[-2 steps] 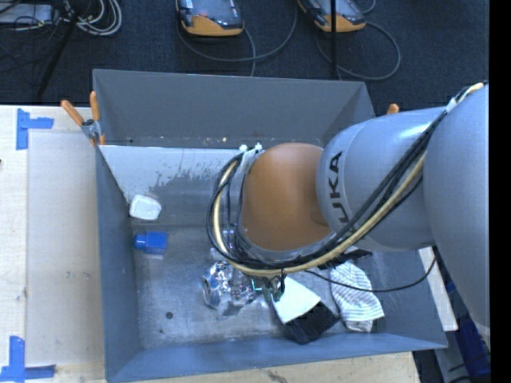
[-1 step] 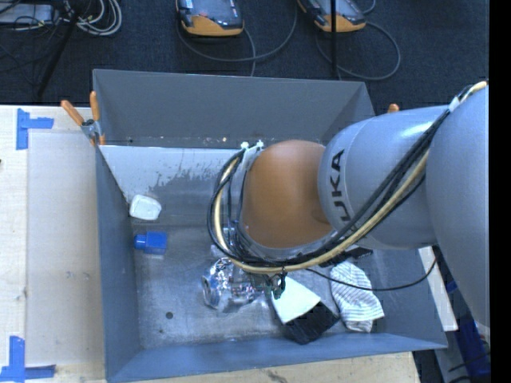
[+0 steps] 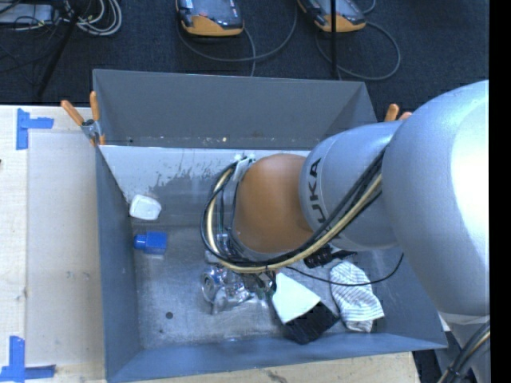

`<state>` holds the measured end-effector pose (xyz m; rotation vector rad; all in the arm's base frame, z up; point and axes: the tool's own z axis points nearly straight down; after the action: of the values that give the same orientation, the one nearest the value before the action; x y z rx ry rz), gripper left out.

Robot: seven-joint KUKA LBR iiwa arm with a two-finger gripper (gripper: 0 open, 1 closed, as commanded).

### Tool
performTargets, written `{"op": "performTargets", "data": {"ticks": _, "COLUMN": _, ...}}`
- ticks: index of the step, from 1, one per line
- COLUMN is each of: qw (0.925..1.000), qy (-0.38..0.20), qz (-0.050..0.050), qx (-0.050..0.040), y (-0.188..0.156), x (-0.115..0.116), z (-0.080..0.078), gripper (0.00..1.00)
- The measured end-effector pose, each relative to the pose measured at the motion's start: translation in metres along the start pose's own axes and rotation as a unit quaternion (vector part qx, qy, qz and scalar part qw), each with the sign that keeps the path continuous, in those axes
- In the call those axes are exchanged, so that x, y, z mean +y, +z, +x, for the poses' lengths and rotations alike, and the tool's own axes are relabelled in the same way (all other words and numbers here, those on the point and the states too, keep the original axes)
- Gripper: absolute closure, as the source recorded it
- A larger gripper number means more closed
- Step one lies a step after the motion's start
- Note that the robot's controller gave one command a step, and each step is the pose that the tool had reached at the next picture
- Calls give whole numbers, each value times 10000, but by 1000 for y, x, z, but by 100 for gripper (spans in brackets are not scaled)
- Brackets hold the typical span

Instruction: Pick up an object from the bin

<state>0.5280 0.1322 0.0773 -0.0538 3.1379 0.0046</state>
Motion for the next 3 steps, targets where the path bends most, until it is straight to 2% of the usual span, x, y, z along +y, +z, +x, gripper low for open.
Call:
{"op": "performTargets", "data": {"ticks": 1, "qw": 10000, "qy": 4, "qz": 0, "qx": 0, "y": 0, "x": 0, "z": 0, "gripper": 100}}
{"op": "performTargets", "data": {"ticks": 2, "qw": 10000, "qy": 53, "qz": 17, "qx": 53, "y": -37, "x": -2, "z": 5, "gripper": 100}}
{"op": "performTargets", "data": {"ticks": 3, "qw": 10000, "qy": 86, "qz": 6, "qx": -16, "y": -63, "x": -1, "z": -4, "gripper": 100}}
